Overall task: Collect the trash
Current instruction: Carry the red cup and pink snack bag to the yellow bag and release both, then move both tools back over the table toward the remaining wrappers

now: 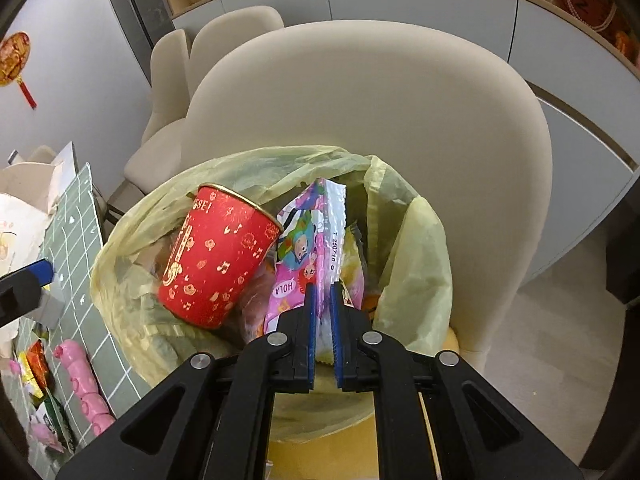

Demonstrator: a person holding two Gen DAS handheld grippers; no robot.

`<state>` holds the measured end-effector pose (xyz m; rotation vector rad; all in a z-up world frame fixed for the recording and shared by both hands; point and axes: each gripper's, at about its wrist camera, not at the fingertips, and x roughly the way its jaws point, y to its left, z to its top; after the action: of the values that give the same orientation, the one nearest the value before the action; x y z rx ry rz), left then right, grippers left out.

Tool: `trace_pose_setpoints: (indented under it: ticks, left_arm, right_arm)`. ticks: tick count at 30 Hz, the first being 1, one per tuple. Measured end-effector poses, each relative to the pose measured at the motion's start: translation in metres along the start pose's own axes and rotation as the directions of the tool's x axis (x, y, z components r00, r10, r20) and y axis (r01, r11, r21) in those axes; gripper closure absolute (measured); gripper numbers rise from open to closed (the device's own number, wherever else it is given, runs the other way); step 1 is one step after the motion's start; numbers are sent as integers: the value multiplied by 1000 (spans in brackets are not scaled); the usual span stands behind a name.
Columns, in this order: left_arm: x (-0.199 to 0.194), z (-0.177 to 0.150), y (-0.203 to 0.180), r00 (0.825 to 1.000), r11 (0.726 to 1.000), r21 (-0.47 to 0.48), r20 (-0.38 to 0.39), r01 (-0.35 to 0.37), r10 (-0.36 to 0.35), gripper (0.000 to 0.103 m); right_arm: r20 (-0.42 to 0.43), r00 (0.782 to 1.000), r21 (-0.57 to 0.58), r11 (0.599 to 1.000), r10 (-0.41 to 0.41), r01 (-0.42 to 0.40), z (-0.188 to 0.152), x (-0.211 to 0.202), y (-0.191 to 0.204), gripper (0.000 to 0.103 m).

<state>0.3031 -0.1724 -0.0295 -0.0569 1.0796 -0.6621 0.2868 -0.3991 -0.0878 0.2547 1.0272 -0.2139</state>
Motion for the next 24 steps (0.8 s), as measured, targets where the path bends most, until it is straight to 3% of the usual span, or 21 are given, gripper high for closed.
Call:
trace_pose_setpoints:
  ticks: [1,2,13,19,24]
  left_arm:
    - [-4,-4,5,1000,1000,-17,5,-2,2,31]
    - [-9,-8,11,1000,999,-33,11,-5,5,31]
    - [-75,-65,56,993,995,-63,83,-75,80,31]
    - [-123,-109,88,980,988,-49,129,-144,150,31]
    - [-169,-147,138,957,971,-89,170,-221,234,31]
  right_arm:
    - [9,1000,0,1000,-5,5,0,-3,1,67]
    - [26,1000,4,1000,-5,5,-2,-10,3,64]
    - [144,990,-7,1000,-13,14,-36,-83,48,63]
    - [141,989,-10,999,47,-46,-77,-107,97,63]
    - [128,986,-51,993,109,-103,-114,-115,151,63]
